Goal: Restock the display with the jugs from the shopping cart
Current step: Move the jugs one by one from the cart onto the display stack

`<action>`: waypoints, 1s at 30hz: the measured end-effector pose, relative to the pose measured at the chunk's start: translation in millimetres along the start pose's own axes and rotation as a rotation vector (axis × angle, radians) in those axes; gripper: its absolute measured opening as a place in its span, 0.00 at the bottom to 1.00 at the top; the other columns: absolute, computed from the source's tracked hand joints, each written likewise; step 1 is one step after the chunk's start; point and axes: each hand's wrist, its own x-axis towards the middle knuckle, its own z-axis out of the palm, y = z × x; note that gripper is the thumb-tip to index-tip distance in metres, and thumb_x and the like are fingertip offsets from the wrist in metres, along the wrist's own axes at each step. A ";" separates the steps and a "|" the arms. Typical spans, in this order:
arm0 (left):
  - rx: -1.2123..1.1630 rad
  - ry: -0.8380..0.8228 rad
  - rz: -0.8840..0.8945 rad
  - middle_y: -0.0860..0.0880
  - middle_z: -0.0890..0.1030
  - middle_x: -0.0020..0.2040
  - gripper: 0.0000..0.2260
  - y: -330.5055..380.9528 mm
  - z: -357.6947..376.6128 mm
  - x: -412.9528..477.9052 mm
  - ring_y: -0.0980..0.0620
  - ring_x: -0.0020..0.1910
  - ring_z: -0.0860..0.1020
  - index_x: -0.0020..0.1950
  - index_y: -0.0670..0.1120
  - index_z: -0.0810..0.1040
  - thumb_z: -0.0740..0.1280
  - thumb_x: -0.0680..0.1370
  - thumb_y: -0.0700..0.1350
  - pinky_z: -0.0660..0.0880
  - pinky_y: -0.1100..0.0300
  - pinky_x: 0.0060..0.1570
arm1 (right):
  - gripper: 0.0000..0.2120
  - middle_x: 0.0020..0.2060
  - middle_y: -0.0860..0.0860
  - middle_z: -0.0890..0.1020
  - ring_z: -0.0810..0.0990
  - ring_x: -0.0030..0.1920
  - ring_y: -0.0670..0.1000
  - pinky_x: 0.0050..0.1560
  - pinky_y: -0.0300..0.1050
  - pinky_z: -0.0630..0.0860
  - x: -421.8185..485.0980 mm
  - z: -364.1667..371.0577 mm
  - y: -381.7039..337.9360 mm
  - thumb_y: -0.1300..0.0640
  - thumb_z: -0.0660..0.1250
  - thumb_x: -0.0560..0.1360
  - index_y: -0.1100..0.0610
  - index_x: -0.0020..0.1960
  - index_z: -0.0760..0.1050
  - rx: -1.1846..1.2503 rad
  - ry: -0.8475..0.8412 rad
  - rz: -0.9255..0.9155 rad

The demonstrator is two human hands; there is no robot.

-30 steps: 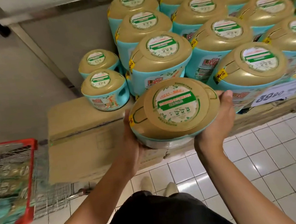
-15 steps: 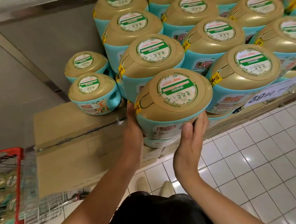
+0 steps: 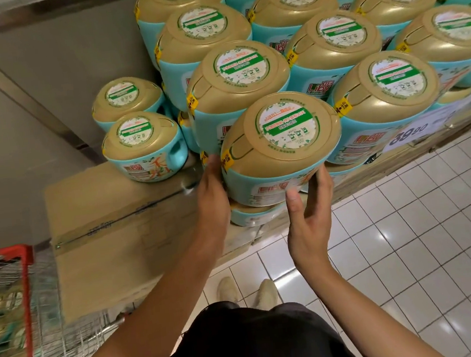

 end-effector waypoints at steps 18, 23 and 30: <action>0.259 -0.088 0.241 0.44 0.85 0.52 0.18 -44.3 -119.1 -74.2 0.45 0.50 0.83 0.57 0.46 0.81 0.56 0.84 0.55 0.80 0.55 0.48 | 0.17 0.62 0.52 0.82 0.83 0.63 0.58 0.62 0.55 0.82 -68.8 -44.4 -25.1 0.42 0.63 0.84 0.51 0.66 0.77 0.083 -0.135 0.137; 0.204 0.058 0.242 0.44 0.85 0.52 0.19 -81.7 -141.2 -146.2 0.45 0.49 0.83 0.56 0.45 0.82 0.58 0.83 0.57 0.80 0.56 0.46 | 0.16 0.58 0.51 0.83 0.83 0.60 0.58 0.59 0.50 0.82 -103.5 -63.0 -20.1 0.42 0.63 0.85 0.51 0.64 0.78 0.098 -0.362 0.150; 0.099 0.321 0.218 0.42 0.84 0.51 0.19 -157.0 -159.5 -285.2 0.43 0.48 0.84 0.56 0.45 0.81 0.59 0.84 0.58 0.80 0.56 0.40 | 0.14 0.55 0.51 0.84 0.84 0.56 0.56 0.53 0.45 0.82 -186.3 -102.2 -0.9 0.40 0.63 0.85 0.48 0.62 0.79 0.113 -0.747 0.218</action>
